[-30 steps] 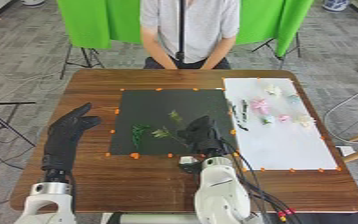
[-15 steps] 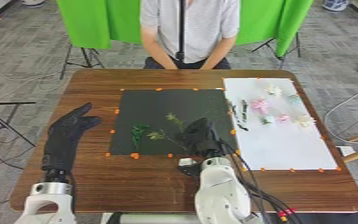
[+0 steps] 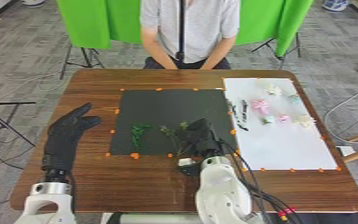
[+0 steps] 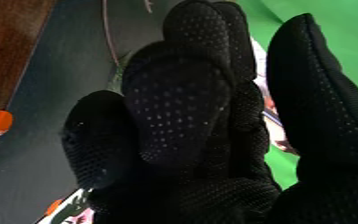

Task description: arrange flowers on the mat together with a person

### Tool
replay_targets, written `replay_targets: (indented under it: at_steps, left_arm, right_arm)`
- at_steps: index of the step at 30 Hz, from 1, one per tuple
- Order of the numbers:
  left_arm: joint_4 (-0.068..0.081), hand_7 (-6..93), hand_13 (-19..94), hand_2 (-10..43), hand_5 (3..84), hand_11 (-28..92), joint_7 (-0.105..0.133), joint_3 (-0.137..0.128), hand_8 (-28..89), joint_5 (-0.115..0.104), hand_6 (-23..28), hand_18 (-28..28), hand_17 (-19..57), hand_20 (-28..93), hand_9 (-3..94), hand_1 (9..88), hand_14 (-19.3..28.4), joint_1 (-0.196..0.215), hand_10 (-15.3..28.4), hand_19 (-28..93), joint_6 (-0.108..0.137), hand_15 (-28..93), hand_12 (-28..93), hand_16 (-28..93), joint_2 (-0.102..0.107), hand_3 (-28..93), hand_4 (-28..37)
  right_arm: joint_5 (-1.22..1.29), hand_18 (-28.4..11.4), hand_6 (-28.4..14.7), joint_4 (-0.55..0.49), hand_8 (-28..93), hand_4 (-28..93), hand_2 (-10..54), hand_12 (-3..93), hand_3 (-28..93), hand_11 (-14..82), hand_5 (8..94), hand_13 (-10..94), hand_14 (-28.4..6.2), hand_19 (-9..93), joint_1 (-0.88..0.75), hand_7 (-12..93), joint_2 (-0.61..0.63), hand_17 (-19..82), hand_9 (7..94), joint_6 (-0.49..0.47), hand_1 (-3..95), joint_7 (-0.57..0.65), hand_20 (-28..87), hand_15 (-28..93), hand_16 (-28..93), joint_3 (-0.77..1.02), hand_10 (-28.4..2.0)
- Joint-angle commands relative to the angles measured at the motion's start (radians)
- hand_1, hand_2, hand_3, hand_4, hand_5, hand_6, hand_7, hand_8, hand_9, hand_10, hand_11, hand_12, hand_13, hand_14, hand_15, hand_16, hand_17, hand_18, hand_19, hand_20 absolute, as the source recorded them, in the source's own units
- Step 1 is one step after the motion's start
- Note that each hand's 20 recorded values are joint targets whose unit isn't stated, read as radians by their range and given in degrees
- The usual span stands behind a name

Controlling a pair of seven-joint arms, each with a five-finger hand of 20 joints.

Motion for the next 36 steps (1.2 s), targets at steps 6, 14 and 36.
replay_targets:
  at_steps: [6,14,36]
  left_arm:
    - [-0.001,12.9,42,-6.9,49.4,24,-0.012,-0.001,-5,-0.003,3.1,13.1,10.6,21,53.8,25.8,18.3,0.009,15.7,9,0.006,25,17,3,-0.003,66,-16.5]
    - [0.000,12.9,42,-6.8,49.4,24,-0.014,-0.002,-5,-0.004,3.1,13.1,10.6,21,53.8,25.8,18.4,0.010,15.7,9,0.003,25,17,3,-0.007,66,-16.6]
    - [0.004,12.9,42,-6.8,49.4,24,-0.016,0.004,-5,-0.010,3.2,13.1,10.6,21,53.9,25.7,18.4,0.002,15.8,9,0.009,25,17,3,0.002,66,-16.7]
  right_arm:
    - [-0.056,-7.9,-3.5,-0.007,1,-15,-9.5,14.1,59,33.1,82.6,94,-1.0,84,-0.025,29,0.002,75,93.7,-0.009,43.2,-0.050,25,56,10,0.011,-10.9]
    - [-0.183,-8.3,-2.8,-0.027,-11,-14,-9.5,14.0,62,34.1,83.7,94,-1.5,84,-0.057,30,0.014,74,93.7,-0.080,36.9,-0.053,27,57,10,0.044,-11.0]
    - [-0.176,-8.9,-3.8,-0.020,-9,-12,-4.1,14.6,61,28.2,83.8,94,-2.9,85,-0.001,24,0.003,73,93.7,-0.247,29.4,-0.033,22,52,11,0.019,-13.0]
